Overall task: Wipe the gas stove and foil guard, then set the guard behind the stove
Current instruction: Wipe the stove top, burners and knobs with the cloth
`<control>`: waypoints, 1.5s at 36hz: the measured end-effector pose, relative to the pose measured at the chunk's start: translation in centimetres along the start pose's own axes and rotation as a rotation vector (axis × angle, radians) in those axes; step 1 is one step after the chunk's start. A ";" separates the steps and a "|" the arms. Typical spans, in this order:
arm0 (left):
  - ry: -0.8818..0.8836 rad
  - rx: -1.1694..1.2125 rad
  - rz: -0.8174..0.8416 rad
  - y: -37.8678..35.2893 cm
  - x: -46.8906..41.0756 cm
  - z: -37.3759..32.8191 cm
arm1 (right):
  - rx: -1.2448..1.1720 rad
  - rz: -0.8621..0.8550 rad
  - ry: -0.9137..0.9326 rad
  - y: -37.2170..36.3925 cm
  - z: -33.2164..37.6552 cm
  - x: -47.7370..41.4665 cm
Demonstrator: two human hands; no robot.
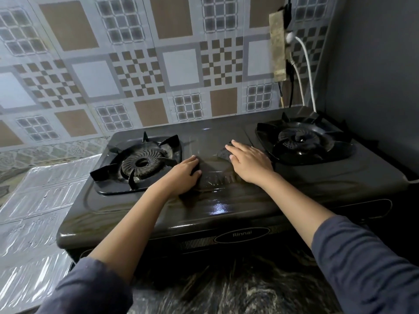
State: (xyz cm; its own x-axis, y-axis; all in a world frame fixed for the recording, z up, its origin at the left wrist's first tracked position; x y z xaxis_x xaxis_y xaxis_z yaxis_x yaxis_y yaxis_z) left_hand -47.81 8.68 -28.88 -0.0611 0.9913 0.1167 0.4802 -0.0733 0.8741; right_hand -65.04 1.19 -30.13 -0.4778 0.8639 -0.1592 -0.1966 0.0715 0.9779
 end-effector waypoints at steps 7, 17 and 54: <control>-0.010 -0.008 0.010 0.4 0.8 0.4 | -0.012 0.005 0.004 -0.2 1.7 -0.5; -0.006 0.014 0.022 0.5 1.5 1.1 | -0.028 0.075 0.116 -1.0 4.6 -2.3; -0.244 0.002 -0.049 0.7 4.5 3.8 | -0.077 0.108 0.204 -1.0 7.2 -0.3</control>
State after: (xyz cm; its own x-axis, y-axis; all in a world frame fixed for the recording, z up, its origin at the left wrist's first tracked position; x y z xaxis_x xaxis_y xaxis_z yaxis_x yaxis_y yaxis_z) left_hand -44.40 13.52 -29.53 0.1289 0.9907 -0.0432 0.4835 -0.0248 0.8750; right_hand -58.56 4.41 -30.11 -0.6611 0.7454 -0.0856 -0.1960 -0.0614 0.9787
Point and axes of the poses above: each hand's wrist, its own x-axis away from the middle knuckle, its own y-axis out of the back of the hand, z = x × y, the point moved 2 cm from there along -x, towards the middle knuckle, and after that the axes turned 10 degrees about x, right-handed, at the moved point
